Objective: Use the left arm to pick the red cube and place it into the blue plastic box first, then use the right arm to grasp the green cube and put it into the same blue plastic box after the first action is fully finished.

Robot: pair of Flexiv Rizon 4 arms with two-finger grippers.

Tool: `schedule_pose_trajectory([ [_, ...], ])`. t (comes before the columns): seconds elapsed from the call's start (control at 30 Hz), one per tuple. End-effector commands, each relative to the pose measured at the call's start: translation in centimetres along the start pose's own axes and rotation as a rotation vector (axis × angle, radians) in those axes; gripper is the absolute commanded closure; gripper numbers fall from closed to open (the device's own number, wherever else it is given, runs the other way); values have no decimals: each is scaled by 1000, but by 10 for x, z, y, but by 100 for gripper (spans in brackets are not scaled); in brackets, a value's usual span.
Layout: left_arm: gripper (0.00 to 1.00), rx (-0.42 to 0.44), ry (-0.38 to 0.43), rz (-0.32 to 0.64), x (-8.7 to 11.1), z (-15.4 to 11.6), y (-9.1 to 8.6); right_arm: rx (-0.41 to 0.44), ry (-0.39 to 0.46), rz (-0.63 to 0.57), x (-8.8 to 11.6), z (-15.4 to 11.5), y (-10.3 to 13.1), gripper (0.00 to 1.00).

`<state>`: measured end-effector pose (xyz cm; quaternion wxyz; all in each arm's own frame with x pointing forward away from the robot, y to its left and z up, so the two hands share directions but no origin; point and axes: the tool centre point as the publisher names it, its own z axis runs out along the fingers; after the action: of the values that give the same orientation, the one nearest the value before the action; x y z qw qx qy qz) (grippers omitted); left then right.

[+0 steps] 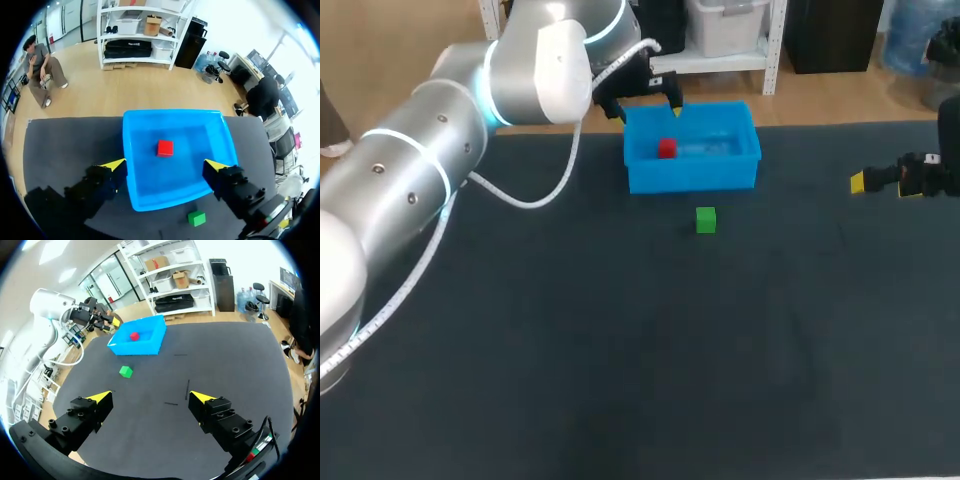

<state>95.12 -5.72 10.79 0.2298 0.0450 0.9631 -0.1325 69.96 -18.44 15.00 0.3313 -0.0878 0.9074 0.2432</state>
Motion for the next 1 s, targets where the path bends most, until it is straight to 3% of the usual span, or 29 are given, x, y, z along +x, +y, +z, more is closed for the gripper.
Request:
schedule_pose_trajectory([
  [0.03, 0, 16, -5, 4, -9, -11, -3, 0, 1, 0, 0, 0, 0, 0],
  [0.4, 0, 55, -39, 13, -8, -42, -1, 0, 1, 0, 0, 0, 0, 0],
  [1.0, 0, 95, -71, 98, 23, -100, 18, 0, 1, 0, 0, 0, 0, 0],
])
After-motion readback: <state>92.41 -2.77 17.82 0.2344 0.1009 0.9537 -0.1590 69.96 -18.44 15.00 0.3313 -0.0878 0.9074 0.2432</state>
